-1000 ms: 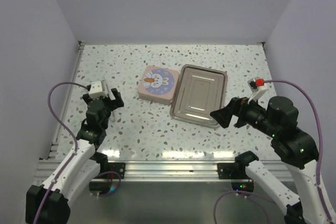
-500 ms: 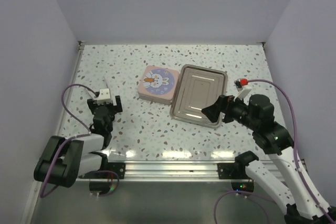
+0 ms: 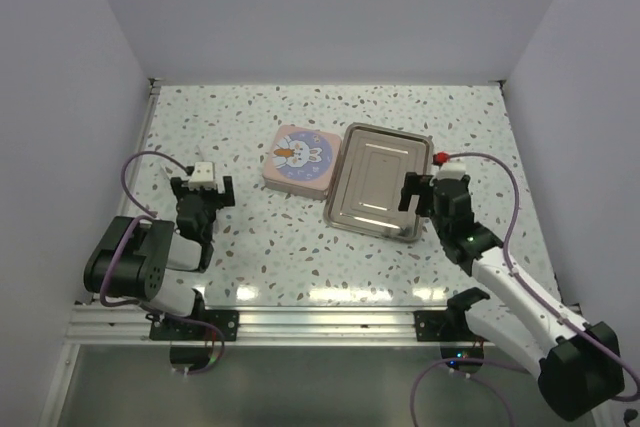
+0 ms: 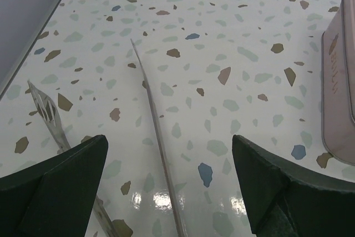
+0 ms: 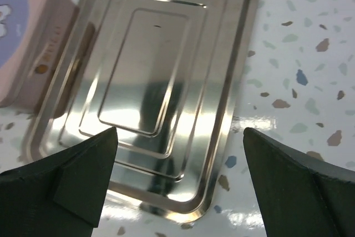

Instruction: Pack the cookies

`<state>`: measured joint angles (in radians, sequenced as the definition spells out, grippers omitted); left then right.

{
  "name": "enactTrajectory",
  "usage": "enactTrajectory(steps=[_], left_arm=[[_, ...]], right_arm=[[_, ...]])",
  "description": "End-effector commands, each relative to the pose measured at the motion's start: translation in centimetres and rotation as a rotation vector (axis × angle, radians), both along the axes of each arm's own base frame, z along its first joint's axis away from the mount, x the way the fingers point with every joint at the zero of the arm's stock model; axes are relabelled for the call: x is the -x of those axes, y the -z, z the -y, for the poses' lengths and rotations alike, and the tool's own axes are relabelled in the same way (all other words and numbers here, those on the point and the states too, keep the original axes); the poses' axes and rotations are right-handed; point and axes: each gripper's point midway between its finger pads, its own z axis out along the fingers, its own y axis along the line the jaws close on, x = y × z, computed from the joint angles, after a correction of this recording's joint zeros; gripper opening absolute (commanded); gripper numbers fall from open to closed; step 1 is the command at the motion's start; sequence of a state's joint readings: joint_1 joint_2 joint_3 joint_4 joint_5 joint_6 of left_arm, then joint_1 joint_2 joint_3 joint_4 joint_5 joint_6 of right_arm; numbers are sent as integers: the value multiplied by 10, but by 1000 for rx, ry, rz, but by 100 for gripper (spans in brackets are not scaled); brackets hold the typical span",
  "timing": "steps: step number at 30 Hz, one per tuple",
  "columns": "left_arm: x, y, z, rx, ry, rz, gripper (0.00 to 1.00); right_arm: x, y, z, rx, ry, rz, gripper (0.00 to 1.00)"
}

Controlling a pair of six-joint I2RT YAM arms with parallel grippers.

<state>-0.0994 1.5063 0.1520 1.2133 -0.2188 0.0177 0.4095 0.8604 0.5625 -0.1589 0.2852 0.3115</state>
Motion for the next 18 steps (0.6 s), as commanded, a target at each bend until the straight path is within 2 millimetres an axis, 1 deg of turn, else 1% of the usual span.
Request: enactTrajectory(steps=[1, 2, 3, 4, 6, 7, 8, 11, 12, 13, 14, 15, 16, 17, 18], left_arm=[[-11, -41, 1, -6, 16, 165, 100], [-11, -41, 1, -8, 17, 163, 100], [-11, -41, 1, -8, 17, 163, 100], [-11, -41, 1, -6, 16, 162, 100], [-11, -40, 1, -8, 15, 162, 100], [-11, -40, 0, -8, 13, 162, 100], [-11, -41, 0, -8, 13, 165, 100], [-11, -41, 1, -8, 15, 163, 100], [-11, -41, 1, -8, 15, 163, 100], [-11, -40, 1, -8, 15, 162, 100], [-11, -41, 1, -8, 15, 163, 100], [-11, -41, 1, -8, 15, 163, 100], [-11, -41, 1, -6, 15, 165, 100], [-11, -41, 1, -8, 15, 163, 100], [-11, -41, 1, -8, 15, 163, 100]], right_arm=[[-26, -17, 36, 118, 163, 250, 99], [-28, -8, 40, 119, 174, 286, 99], [-29, -2, 42, 131, 179, 285, 99], [-32, 13, 42, 184, 156, 255, 99], [-37, 19, 45, 225, 148, 274, 99], [-42, 22, 46, 216, 158, 298, 99], [-44, 26, 50, 217, 173, 299, 99], [-54, 35, 56, 227, 165, 312, 99], [-56, 36, 56, 220, 160, 319, 99], [-61, 31, 59, 214, 166, 353, 99], [-66, 35, 61, 232, 146, 345, 99], [-69, 36, 62, 225, 147, 354, 99], [-74, 31, 62, 208, 145, 377, 99], [-78, 33, 63, 209, 140, 379, 99], [-80, 46, 59, 218, 110, 348, 99]])
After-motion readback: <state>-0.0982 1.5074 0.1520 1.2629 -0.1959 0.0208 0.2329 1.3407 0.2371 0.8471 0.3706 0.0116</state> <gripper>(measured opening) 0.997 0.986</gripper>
